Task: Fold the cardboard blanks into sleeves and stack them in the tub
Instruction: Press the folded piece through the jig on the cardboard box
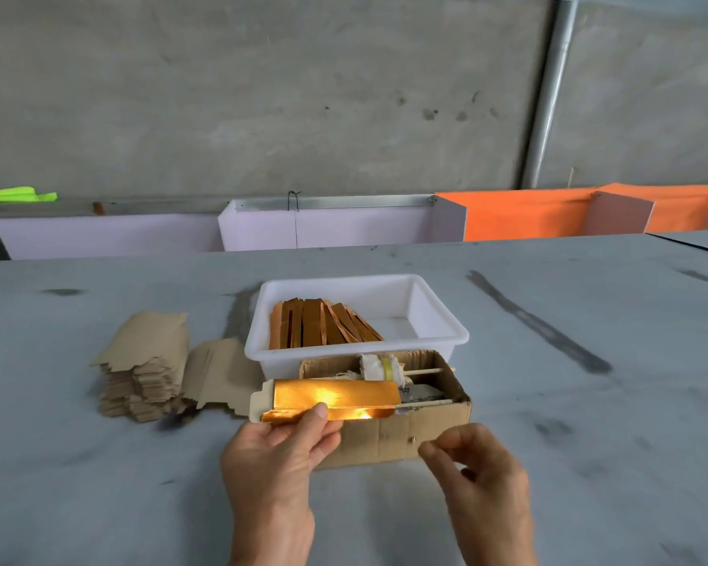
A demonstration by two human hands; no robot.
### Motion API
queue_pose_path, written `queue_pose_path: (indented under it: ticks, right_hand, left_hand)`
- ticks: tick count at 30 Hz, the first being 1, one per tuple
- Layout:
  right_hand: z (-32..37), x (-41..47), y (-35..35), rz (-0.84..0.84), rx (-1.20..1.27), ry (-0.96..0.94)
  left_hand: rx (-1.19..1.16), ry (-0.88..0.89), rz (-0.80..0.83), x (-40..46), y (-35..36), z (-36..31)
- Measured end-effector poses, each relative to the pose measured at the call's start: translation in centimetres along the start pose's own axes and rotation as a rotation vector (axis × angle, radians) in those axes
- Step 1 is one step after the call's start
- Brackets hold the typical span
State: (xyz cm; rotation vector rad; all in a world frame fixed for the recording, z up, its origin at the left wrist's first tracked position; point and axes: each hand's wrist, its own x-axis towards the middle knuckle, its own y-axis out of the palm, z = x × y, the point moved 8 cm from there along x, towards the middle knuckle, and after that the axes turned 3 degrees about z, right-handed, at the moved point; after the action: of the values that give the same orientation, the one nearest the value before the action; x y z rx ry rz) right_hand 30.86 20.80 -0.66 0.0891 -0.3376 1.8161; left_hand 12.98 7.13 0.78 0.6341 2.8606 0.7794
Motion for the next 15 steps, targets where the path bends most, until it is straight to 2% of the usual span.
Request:
queue_pose_path:
  ticks: [5, 10, 15]
  right_hand:
    - [4.1, -1.4, 1.8, 0.206, 0.379, -0.076]
    - [4.9, -1.8, 2.9, 0.264, 0.462, -0.072]
    - [4.3, -2.0, 3.3, 0.296, 0.373, -0.029]
  left_hand:
    - [-0.007, -0.026, 0.016, -1.1, 1.1, 1.2]
    - [-0.020, -0.059, 0.030, -2.2, 1.8, 1.9]
    - [-0.009, -0.076, 0.031, -2.6, 1.3, 2.2]
